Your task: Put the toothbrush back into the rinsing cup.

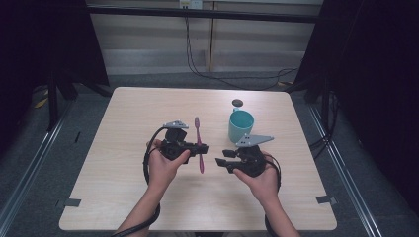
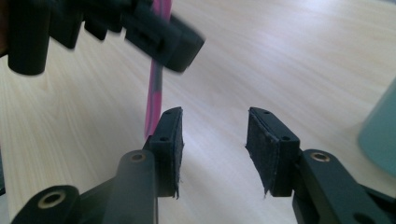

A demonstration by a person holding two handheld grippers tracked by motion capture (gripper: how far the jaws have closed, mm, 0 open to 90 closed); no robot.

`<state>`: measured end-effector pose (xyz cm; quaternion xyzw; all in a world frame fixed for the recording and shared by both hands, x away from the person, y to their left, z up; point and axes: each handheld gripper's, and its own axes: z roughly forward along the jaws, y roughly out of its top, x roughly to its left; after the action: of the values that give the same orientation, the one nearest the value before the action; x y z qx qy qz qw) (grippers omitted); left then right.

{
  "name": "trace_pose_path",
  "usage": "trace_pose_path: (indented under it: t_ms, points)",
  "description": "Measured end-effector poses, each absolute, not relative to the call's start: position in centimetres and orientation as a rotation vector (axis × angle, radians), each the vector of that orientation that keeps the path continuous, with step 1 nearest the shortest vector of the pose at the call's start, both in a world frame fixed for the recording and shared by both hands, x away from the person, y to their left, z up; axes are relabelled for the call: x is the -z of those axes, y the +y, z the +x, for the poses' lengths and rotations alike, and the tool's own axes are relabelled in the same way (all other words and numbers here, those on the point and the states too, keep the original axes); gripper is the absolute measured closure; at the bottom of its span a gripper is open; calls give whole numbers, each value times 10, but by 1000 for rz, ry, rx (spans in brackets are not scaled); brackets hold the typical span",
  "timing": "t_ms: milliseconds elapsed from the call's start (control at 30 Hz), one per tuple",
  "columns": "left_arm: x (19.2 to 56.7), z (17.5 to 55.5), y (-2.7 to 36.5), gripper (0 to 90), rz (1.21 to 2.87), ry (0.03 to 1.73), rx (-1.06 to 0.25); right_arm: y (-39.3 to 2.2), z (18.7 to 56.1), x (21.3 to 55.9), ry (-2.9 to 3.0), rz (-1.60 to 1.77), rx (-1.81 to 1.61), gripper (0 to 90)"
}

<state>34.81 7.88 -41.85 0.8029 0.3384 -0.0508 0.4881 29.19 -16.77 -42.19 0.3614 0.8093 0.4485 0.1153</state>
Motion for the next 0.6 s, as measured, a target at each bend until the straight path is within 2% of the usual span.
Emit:
trace_pose_path:
  t_ms: [333,600]
  points:
    - [417,347,71,813,1966,807,134,-171,304,380,2312,1038,-1400,594]
    - [417,346,64,812,1970,798,135,-161,313,366,2312,1010,-1442,637]
